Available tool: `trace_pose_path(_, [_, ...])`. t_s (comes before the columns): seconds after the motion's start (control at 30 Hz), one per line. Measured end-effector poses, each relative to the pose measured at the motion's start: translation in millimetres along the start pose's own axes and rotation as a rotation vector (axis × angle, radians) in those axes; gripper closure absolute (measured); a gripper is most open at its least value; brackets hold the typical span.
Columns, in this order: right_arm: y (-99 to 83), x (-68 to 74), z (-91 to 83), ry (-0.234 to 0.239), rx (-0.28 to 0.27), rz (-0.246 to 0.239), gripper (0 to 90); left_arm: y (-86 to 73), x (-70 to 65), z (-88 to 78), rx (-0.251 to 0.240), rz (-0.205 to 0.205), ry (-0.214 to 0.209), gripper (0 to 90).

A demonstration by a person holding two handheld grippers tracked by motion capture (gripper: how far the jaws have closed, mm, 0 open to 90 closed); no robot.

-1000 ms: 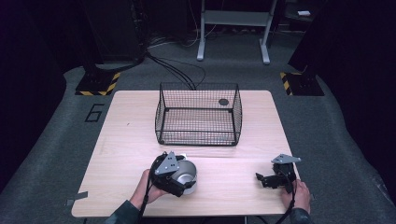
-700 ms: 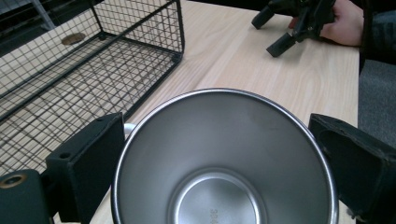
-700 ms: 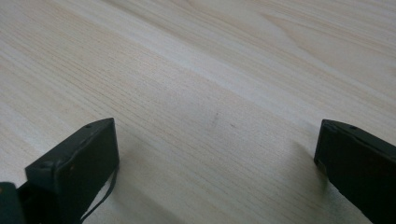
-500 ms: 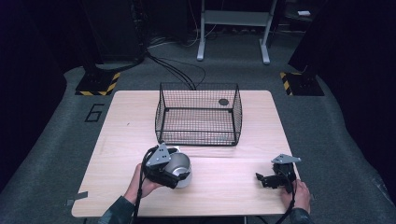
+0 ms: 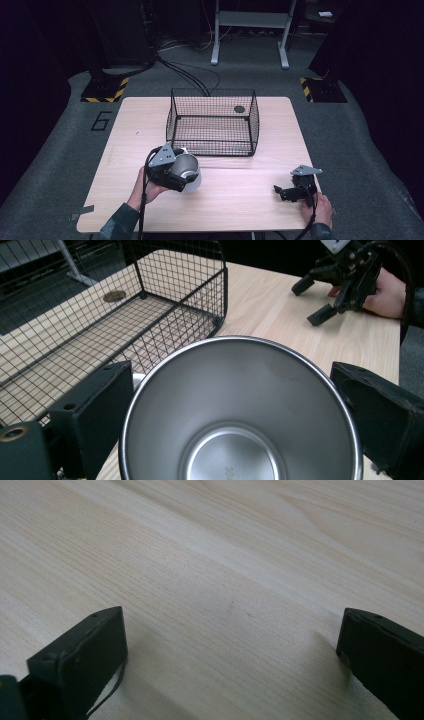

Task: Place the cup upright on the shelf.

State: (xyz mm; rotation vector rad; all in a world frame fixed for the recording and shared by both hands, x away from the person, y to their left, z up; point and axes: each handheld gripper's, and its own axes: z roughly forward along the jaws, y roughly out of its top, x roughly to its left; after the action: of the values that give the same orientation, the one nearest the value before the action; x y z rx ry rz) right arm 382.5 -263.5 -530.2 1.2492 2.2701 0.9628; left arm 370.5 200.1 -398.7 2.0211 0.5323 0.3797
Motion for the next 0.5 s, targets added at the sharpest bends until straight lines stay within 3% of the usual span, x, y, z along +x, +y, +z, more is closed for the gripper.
trace_pose_path(0.5, [0.0, -0.2, 0.0, 0.001, 0.0, -0.001, 0.0, 25.4, 14.0, -4.0, -0.004, 0.011, 0.002, 6.7])
